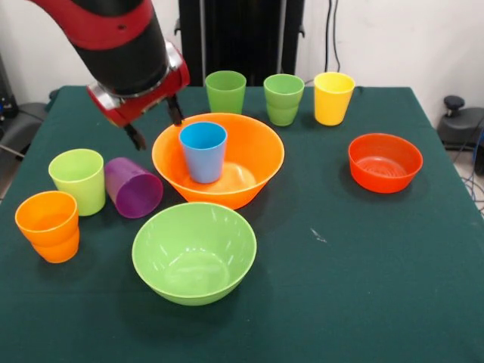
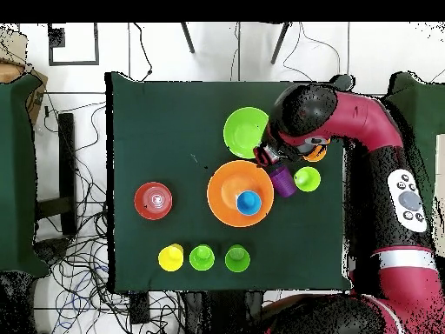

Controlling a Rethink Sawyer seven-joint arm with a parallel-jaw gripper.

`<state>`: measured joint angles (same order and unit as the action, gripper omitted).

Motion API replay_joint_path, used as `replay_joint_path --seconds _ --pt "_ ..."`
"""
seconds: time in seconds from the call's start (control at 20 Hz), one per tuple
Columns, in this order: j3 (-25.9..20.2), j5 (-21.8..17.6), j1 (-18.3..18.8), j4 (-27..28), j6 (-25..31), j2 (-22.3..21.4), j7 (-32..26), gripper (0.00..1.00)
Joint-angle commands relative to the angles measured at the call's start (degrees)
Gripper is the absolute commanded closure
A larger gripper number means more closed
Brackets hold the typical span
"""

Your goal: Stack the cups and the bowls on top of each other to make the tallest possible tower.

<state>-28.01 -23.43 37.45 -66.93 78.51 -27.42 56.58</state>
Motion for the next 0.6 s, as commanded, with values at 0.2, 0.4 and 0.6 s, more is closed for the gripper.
replay_joint_path --seconds 0.2,0.4,0.6 --pt "0.11 -0.29 -2.66 -3.48 -11.71 5.25 5.81 0.0" --pt "0.66 0.29 -3.07 -3.76 -12.46 5.21 6.54 0.0" --pt "-0.11 1.77 -1.77 -6.06 -13.95 5.11 5.38 0.0"
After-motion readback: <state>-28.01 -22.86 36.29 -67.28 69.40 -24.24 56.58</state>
